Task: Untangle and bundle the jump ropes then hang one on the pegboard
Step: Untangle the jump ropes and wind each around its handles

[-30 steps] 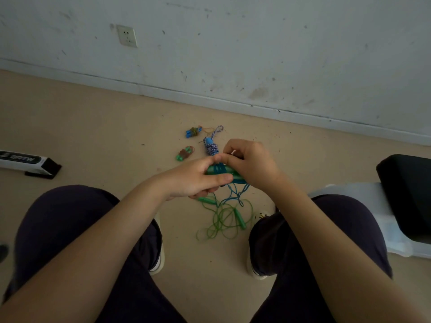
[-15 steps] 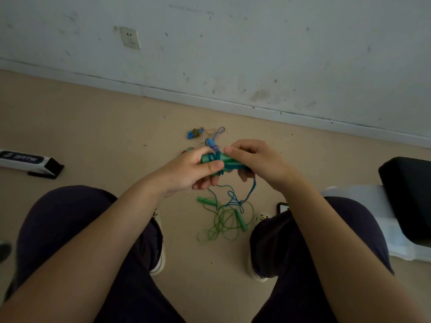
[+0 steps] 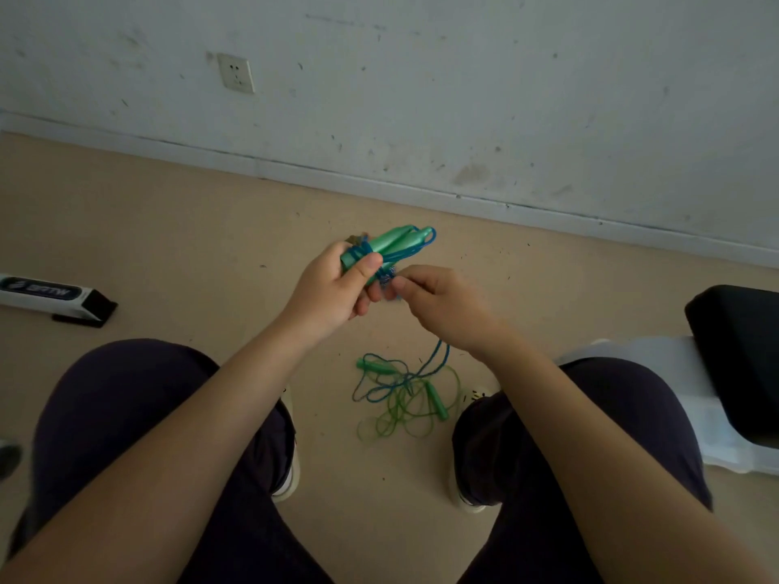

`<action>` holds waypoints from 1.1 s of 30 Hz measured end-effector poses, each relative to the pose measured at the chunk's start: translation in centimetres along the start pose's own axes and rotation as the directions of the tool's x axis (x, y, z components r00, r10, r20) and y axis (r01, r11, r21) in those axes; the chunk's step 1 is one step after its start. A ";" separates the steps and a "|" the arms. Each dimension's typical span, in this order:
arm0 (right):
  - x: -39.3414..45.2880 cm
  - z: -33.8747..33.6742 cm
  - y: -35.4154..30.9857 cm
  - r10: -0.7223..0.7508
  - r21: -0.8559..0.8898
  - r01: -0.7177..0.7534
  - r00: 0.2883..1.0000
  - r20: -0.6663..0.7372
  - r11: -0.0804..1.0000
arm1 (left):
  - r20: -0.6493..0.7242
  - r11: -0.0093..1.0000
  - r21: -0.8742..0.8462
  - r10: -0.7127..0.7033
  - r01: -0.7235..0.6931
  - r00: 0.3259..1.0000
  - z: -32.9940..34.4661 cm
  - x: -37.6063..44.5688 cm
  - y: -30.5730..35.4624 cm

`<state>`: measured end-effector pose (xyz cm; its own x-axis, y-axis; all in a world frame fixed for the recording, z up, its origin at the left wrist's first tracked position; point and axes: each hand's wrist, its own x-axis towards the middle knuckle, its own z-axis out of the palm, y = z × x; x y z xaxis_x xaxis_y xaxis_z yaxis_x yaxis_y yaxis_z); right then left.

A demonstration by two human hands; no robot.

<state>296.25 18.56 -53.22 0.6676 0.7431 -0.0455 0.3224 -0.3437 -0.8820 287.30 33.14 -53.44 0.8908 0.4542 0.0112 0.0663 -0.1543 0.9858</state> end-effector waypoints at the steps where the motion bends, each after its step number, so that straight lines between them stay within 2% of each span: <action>1: -0.1 0.0 -0.2 0.007 -0.014 -0.007 1.000 0.011 1.000 | -0.001 1.000 0.008 -0.002 0.002 1.000 0.0 0.1 0.0; 4: -0.3 -0.1 -0.6 -0.009 -0.063 0.010 1.000 0.026 0.998 | -0.012 1.000 -0.009 -0.004 0.004 1.000 0.0 0.3 -0.1; 7: -0.8 0.2 -1.1 -0.039 -0.193 0.050 0.997 0.060 0.980 | -0.039 0.999 0.051 0.002 0.000 0.999 -0.3 0.6 -0.5; 9: -1.1 0.3 -1.5 -0.104 -0.228 0.121 0.991 0.084 0.966 | -0.074 0.988 0.149 -0.016 0.027 0.997 -0.8 1.0 -1.0; 11: -1.3 -0.2 -2.0 -0.197 -0.217 0.202 0.979 0.047 0.955 | -0.062 0.984 0.166 -0.058 0.068 0.996 -1.2 1.2 -1.3; 13: -1.0 -1.2 -2.1 -0.286 -0.235 0.269 0.957 -0.043 0.934 | 0.065 0.989 0.111 -0.101 0.094 0.993 -1.4 1.0 -1.4; 15: -0.9 -1.9 -1.8 -0.328 -0.260 0.293 0.939 -0.104 0.920 | 0.248 0.990 0.076 -0.136 0.121 0.959 -1.3 0.6 -1.2; 19: -0.7 -1.8 -1.3 -0.304 -0.240 0.274 0.947 -0.100 0.931 | 0.456 0.987 0.039 -0.159 0.159 0.876 -1.1 0.0 -0.6; 21: -0.8 -1.5 -1.3 -0.236 -0.177 0.216 0.967 -0.096 0.960 | 0.488 0.989 -0.001 -0.130 0.149 0.863 -1.0 -0.1 -0.2; 24: -0.8 -1.4 -1.2 -0.108 -0.111 0.095 0.988 -0.114 0.989 | 0.471 0.991 -0.053 -0.087 0.126 0.878 -1.0 -0.2 0.0; 28: -0.7 -1.5 -1.5 -0.119 -0.140 0.100 0.983 -0.139 0.985 | 0.484 0.987 -0.074 -0.090 0.143 0.870 -1.0 -0.3 -0.1; 30: -0.7 -1.6 -1.6 -0.148 -0.160 0.127 0.980 -0.129 0.979 | 0.517 0.985 -0.003 -0.146 0.172 0.844 -1.2 -0.1 -0.1; 33: -0.8 -1.3 -1.2 -0.178 -0.254 0.152 0.980 -0.084 0.955 | 0.581 0.956 0.230 -0.286 0.183 0.762 -1.6 -0.2 -0.3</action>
<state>296.24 17.67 -51.47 0.6536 0.7414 0.1518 0.5799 -0.3617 -0.7300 286.42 34.53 -53.44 0.9212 -0.1191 -0.3703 0.3296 -0.2666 0.9057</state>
